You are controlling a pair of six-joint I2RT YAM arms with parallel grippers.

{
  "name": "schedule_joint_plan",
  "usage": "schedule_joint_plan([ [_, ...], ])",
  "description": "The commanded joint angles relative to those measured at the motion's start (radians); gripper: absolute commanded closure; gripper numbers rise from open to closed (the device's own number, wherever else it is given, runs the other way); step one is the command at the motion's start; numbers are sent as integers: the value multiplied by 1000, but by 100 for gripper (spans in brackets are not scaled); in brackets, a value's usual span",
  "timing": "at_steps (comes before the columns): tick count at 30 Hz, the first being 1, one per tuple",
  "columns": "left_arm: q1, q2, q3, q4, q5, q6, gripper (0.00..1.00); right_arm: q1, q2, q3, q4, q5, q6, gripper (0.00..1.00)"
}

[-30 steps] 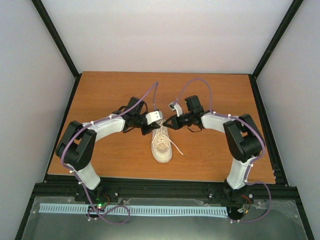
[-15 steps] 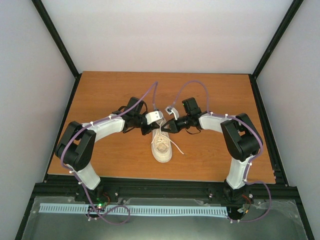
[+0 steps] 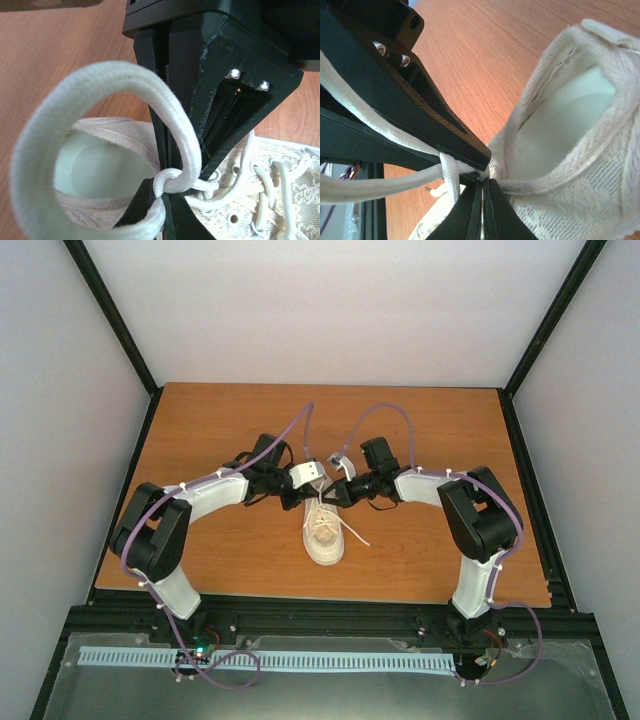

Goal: Tie the shoes

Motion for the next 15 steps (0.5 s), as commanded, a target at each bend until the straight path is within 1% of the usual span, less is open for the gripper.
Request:
schedule_joint_plan([
  [1, 12, -36, 33, 7, 46, -7, 99, 17, -61, -34, 48, 66, -8, 97],
  [7, 23, -45, 41, -26, 37, 13, 99, 17, -103, -57, 47, 66, -7, 97],
  [15, 25, -34, 52, -14, 45, -16, 99, 17, -111, -62, 30, 56, -34, 97],
])
